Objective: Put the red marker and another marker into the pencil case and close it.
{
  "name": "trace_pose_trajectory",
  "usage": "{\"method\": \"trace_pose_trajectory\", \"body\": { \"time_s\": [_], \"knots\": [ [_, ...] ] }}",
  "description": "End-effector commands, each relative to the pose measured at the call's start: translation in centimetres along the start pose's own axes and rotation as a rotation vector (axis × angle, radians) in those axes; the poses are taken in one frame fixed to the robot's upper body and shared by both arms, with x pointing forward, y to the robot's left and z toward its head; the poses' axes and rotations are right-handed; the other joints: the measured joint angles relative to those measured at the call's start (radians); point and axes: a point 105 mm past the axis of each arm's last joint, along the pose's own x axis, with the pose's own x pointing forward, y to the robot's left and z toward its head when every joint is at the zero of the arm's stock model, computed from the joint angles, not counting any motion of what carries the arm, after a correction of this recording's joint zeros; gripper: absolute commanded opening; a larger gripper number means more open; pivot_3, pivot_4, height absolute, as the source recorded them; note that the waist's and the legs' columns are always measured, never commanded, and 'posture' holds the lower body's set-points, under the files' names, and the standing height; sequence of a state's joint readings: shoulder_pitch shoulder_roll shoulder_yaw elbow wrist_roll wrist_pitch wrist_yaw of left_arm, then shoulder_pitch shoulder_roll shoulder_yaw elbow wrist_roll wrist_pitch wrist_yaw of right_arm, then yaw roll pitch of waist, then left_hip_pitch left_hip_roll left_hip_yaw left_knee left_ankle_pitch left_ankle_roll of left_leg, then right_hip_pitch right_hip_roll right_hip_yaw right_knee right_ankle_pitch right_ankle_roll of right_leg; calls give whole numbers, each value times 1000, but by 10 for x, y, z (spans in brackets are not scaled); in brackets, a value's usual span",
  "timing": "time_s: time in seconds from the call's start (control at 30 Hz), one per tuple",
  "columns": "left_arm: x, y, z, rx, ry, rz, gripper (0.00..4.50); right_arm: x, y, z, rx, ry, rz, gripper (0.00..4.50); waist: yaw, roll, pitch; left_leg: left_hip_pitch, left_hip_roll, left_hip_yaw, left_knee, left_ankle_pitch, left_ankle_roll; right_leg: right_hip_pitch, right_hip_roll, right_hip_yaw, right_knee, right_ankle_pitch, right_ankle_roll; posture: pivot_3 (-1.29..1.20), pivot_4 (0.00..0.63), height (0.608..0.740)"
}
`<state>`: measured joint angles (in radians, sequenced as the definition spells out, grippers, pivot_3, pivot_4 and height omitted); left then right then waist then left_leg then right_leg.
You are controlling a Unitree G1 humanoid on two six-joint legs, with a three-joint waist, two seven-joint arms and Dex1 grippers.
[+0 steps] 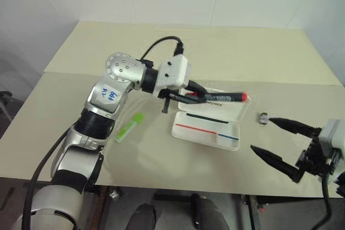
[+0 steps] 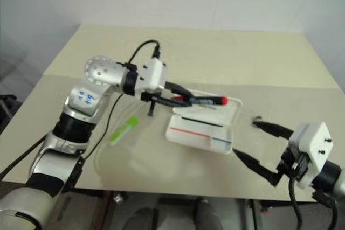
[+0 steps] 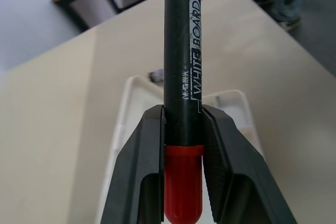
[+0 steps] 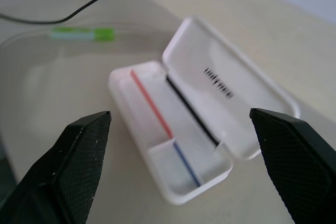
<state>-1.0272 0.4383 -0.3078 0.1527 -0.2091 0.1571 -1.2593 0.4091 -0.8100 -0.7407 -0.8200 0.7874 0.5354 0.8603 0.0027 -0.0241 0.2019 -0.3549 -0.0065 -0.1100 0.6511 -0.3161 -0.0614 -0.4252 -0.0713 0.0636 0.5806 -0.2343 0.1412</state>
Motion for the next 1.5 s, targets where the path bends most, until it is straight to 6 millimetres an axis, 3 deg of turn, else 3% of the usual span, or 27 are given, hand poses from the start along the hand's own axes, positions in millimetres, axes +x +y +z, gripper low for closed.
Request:
{"method": "trace_pose_trajectory", "body": {
  "time_s": [0.03, 0.4, 0.6, 0.8, 0.97, 1.2, 1.5],
  "knots": [
    [8, 0, -2, 80, 46, -42, 596, -7, -4, 6, -79, 7, -32, 4500, 0, 0, 0, 0, 0, 0, 0, 0, 0, 0, 0, 0, 1, 0, 0, 0, 150, 740],
    [47, 3, -42, 124, 186, 7, 596, -11, 3, 0, -47, 23, -102, 4500, -1, 0, 0, 1, 0, 1, 1, 1, 2, 0, 2, 4, 2, -1, -1, 0, 150, 740],
    [53, 0, -59, 172, 268, 23, 596, -15, 5, -1, -42, 31, -130, 4500, -1, 0, 0, 1, 1, 2, 1, 1, 2, 0, 3, 5, 2, -1, -1, 0, 150, 740],
    [54, -4, -63, 198, 288, 22, 596, -18, 7, 0, -35, 25, -135, 4500, -2, 0, 0, 1, 1, 3, 0, 1, 2, 0, 3, 6, 2, -1, -1, 0, 150, 740],
    [57, -12, -70, 210, 314, 4, 596, -20, 7, 10, -50, -28, -123, 4500, -2, 0, 0, 1, 1, 6, 0, 1, 2, 0, 3, 9, 3, 0, -1, 0, 150, 740],
    [59, -11, -80, 208, 367, 23, 596, -24, 9, 4, -48, -5, -125, 4500, -2, 0, 0, 1, 1, 9, 0, 1, 2, 0, 6, 17, 3, 1, 1, 0, 150, 740],
    [60, -9, -85, 223, 400, 22, 596, -23, 7, 13, 16, -128, -209, 4500, -4, 0, 0, 2, 1, 13, 0, 1, 2, 0, 8, 22, 2, 1, 1, 0, 150, 740]
  ]
}}
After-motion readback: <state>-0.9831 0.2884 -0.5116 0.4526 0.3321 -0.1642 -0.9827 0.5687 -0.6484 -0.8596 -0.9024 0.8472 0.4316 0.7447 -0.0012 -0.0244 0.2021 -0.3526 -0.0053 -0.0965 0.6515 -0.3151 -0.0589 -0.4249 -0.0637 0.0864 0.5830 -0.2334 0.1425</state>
